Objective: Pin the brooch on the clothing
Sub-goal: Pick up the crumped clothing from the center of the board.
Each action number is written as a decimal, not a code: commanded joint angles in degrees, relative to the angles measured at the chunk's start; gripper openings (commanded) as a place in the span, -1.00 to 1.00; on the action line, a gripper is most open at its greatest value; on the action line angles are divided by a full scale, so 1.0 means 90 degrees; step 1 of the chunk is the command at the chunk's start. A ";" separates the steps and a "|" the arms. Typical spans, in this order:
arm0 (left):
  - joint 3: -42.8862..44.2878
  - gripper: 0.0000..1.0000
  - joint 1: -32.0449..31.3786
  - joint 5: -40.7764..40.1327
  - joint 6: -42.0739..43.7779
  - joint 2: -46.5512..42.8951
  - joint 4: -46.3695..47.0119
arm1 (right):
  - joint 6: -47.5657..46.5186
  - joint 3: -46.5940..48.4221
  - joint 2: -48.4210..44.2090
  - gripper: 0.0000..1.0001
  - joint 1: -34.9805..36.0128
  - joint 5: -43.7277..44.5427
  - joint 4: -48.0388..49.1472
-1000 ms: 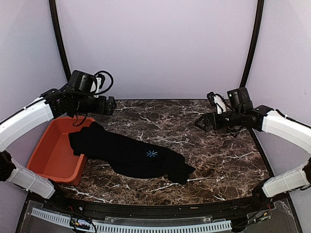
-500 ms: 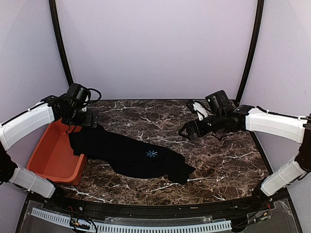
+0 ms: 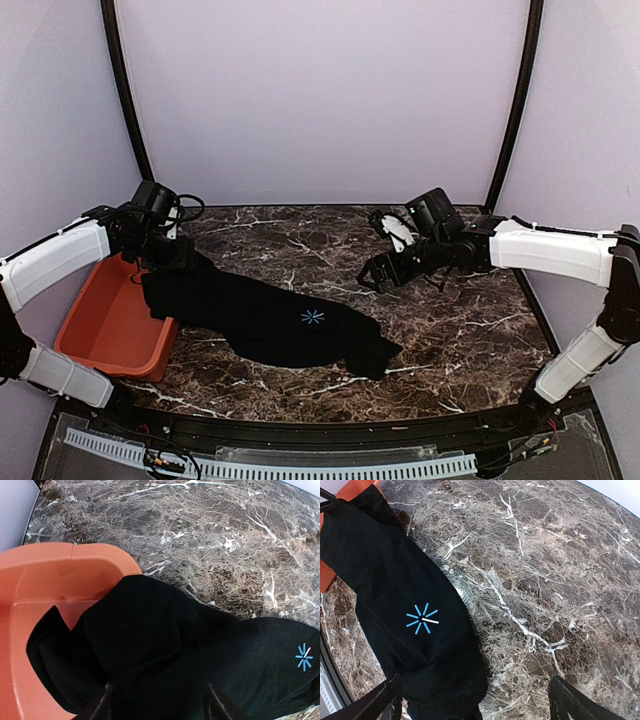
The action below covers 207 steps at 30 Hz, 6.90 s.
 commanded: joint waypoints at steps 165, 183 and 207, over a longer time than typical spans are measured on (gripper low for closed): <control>-0.0066 -0.99 -0.2581 0.4380 0.3064 -0.1765 0.1984 | -0.4791 -0.0120 0.0315 0.97 0.0665 -0.2371 0.2886; -0.0322 -0.99 -0.2581 0.4444 0.3158 -0.2327 0.1896 | -0.5873 0.1909 0.2415 0.87 0.1213 -0.4423 0.1655; -0.0398 -0.99 -0.2581 0.3102 0.3209 -0.2664 0.2107 | -0.5213 0.1623 0.1945 -1.00 0.1345 -0.3164 0.2507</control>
